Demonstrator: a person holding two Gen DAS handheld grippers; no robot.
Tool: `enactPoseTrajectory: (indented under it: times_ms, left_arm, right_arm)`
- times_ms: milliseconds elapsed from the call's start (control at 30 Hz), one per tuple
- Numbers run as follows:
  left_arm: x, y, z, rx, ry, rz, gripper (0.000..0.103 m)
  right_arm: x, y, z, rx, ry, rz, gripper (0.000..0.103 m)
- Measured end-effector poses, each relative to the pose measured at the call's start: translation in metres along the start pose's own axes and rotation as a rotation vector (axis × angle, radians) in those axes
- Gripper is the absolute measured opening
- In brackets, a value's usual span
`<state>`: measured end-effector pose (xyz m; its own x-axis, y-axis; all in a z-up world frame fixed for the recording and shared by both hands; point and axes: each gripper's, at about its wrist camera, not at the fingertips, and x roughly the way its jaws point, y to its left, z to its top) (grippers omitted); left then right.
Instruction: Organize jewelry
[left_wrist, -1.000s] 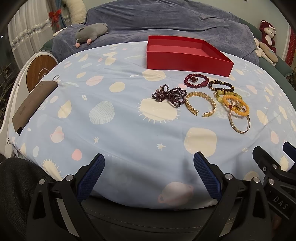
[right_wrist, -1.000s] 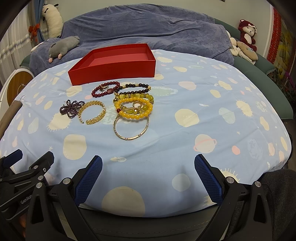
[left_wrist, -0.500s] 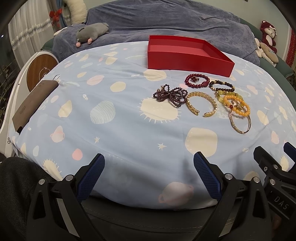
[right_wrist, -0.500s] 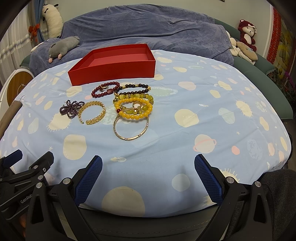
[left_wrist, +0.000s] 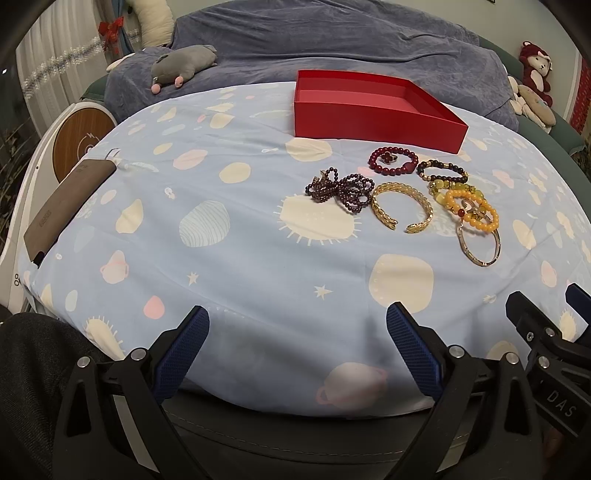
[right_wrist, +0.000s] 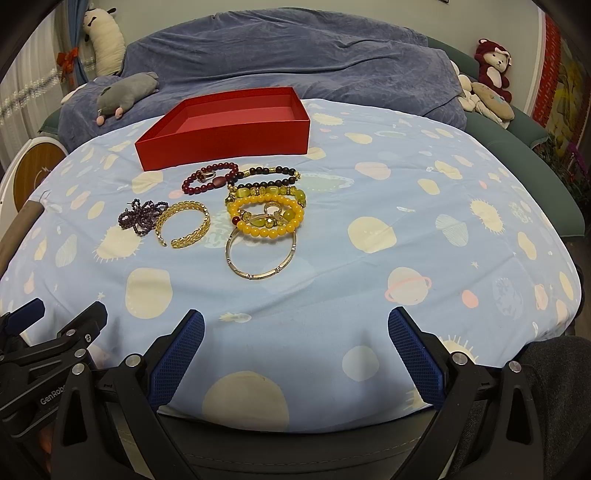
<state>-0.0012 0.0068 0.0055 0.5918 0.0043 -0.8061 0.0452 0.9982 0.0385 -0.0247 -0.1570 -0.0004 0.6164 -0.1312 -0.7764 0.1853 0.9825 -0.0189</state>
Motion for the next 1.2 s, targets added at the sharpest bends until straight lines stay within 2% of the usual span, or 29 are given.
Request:
enactPoseTrajectory:
  times_ms: [567, 800, 1200]
  left_arm:
    - [-0.001, 0.002, 0.001, -0.018, -0.002, -0.016, 0.093]
    - [-0.002, 0.001, 0.005, 0.009, -0.021, -0.016, 0.093]
    - [0.010, 0.017, 0.030, -0.056, -0.006, -0.032, 0.093]
  right_arm:
    - [-0.004, -0.006, 0.004, 0.019, -0.015, 0.001, 0.096]
    - [-0.007, -0.007, 0.008, 0.025, -0.039, 0.016, 0.096]
    - [-0.002, -0.012, 0.018, 0.025, -0.031, 0.008, 0.096]
